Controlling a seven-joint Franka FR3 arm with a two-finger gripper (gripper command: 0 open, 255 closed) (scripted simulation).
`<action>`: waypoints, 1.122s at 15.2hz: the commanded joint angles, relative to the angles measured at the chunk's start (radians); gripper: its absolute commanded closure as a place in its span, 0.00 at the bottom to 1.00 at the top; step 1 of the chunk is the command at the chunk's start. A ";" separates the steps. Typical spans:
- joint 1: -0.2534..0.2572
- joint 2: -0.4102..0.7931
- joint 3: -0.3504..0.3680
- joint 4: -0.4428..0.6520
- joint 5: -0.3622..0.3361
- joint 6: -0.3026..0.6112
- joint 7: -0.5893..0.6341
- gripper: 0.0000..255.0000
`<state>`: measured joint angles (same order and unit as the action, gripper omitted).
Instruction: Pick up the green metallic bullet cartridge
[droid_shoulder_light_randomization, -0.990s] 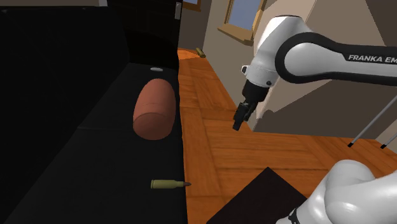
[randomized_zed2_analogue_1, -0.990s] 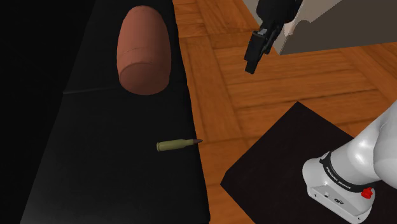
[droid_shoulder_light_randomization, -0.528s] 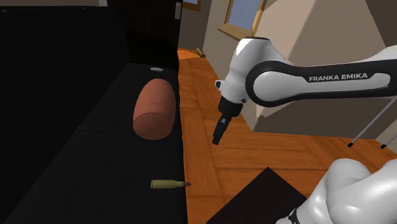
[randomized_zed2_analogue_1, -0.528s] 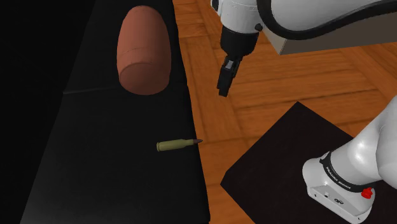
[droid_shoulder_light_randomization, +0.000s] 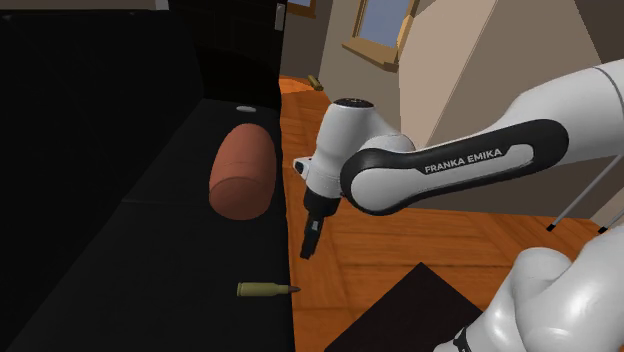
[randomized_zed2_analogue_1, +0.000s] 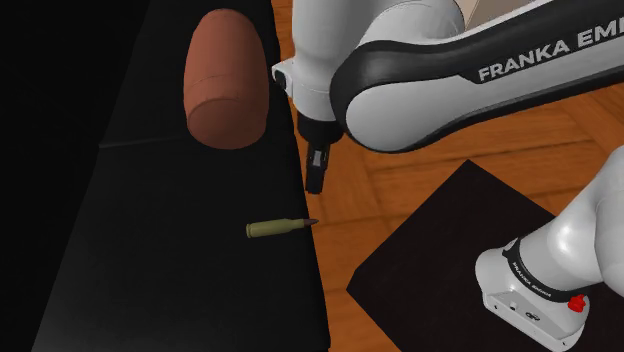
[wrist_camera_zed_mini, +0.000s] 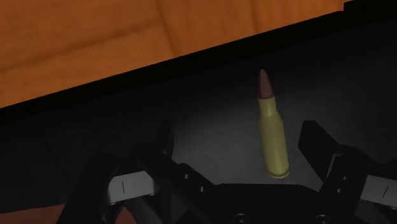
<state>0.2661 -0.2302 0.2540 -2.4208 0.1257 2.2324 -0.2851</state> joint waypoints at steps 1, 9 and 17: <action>0.019 0.053 0.020 0.008 -0.008 0.050 -0.026 0.00; 0.075 0.272 0.085 0.059 -0.087 0.226 -0.082 0.00; 0.079 0.345 0.079 0.040 -0.124 0.315 -0.059 0.00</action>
<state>0.3453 0.1097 0.3343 -2.3785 0.0046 2.5388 -0.3446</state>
